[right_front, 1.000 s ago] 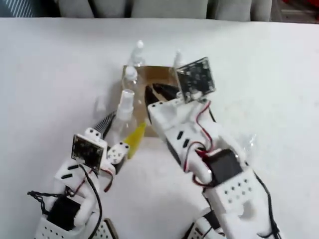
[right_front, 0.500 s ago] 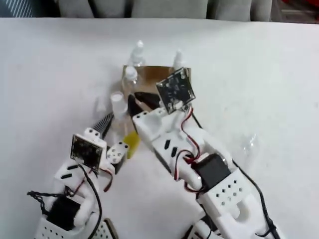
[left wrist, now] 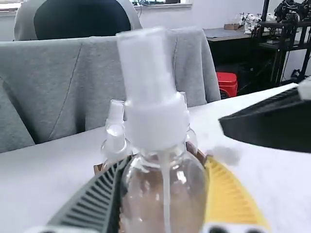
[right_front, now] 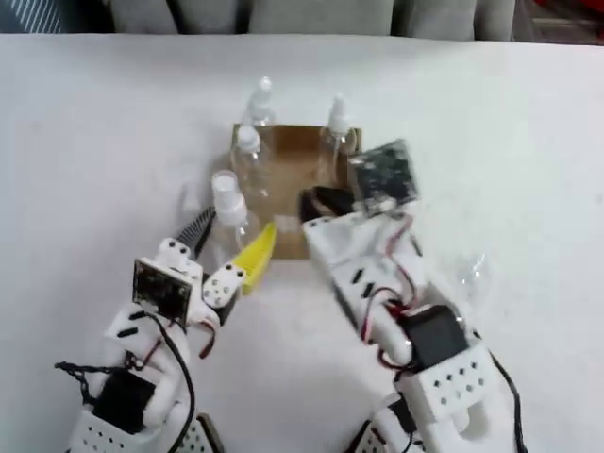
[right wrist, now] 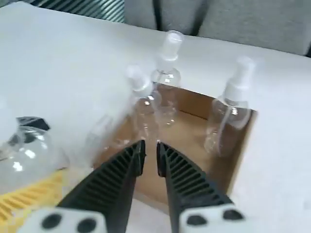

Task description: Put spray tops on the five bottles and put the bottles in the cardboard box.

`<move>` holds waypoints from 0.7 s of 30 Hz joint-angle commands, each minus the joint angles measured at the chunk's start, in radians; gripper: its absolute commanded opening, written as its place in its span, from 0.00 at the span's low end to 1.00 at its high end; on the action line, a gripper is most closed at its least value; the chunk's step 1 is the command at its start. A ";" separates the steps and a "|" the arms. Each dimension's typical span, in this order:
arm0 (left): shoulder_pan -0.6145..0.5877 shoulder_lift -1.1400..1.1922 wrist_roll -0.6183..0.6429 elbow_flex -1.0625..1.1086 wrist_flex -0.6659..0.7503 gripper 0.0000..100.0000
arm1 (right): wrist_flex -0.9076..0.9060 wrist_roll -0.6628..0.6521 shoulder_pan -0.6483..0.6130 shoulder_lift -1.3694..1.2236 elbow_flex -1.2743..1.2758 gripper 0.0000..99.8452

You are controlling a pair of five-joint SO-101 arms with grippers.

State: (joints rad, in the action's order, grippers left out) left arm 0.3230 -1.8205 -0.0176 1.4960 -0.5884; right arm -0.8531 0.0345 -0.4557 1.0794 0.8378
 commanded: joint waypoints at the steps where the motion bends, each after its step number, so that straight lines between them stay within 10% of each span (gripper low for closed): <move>1: 0.005 -0.012 0.009 0.032 0.135 0.02 | -0.042 -0.012 0.145 0.074 0.041 0.02; 21: -0.081 0.197 0.011 -0.100 0.408 0.02 | 0.242 -0.117 0.559 0.380 0.775 0.02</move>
State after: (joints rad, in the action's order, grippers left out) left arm 0.2539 -1.7791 -0.0176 1.5635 -0.2202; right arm -0.6736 -0.0729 0.0936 1.4216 1.5666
